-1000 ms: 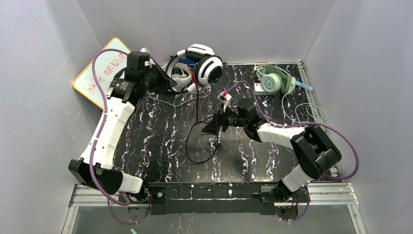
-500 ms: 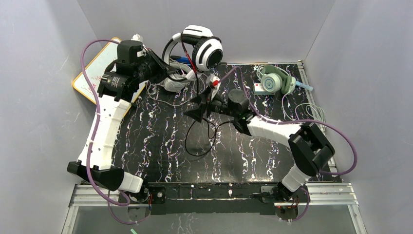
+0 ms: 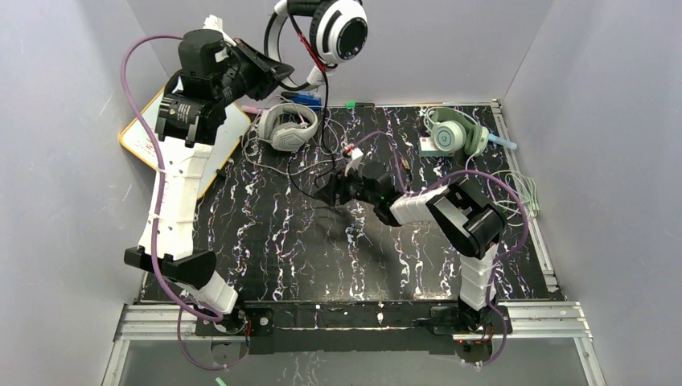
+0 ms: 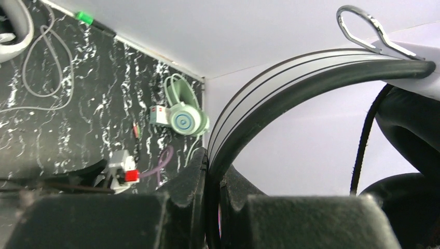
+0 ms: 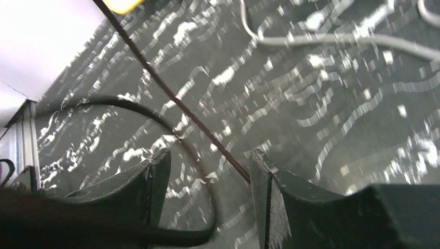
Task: Wrap the headphones
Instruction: Wrap the headphones cable around the headphones.
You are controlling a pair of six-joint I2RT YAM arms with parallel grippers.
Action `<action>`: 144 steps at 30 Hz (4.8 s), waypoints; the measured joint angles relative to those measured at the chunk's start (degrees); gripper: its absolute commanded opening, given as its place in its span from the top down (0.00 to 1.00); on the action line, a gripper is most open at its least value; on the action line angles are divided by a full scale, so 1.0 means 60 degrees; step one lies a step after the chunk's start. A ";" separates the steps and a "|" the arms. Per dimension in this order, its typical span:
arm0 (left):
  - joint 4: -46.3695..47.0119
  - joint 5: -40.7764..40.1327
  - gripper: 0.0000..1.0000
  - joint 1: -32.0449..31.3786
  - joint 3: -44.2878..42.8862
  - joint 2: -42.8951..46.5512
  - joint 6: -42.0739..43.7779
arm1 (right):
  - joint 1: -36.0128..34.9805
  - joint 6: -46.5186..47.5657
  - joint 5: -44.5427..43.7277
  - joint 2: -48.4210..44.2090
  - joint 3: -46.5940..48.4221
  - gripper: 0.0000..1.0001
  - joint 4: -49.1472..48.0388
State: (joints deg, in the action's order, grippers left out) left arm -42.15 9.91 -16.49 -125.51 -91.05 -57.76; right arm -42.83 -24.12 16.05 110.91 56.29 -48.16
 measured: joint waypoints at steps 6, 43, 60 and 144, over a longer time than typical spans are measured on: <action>0.0503 0.0335 1.00 0.0280 -0.0437 -0.0007 -0.0557 | 0.0667 -0.0823 0.0259 0.0036 -0.0940 0.43 -0.0171; 0.1016 0.0743 1.00 0.0729 0.0339 -0.0058 -0.1133 | 0.1402 0.0058 0.0838 -0.1982 0.0095 0.46 0.1133; 0.1177 0.1009 1.00 0.0732 0.0284 -0.0055 -0.1322 | 0.1421 -0.0255 0.1144 -0.0448 0.0783 0.93 0.1096; 0.0175 -0.7402 1.00 -0.5042 0.9380 0.4040 1.0947 | 0.6929 -0.0200 0.3741 -0.2976 0.8750 0.99 1.4542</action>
State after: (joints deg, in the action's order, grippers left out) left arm -41.10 -34.50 -46.74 -69.23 -66.81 7.92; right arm -1.26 -25.32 38.50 93.06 108.79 39.09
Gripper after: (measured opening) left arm 0.054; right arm 0.046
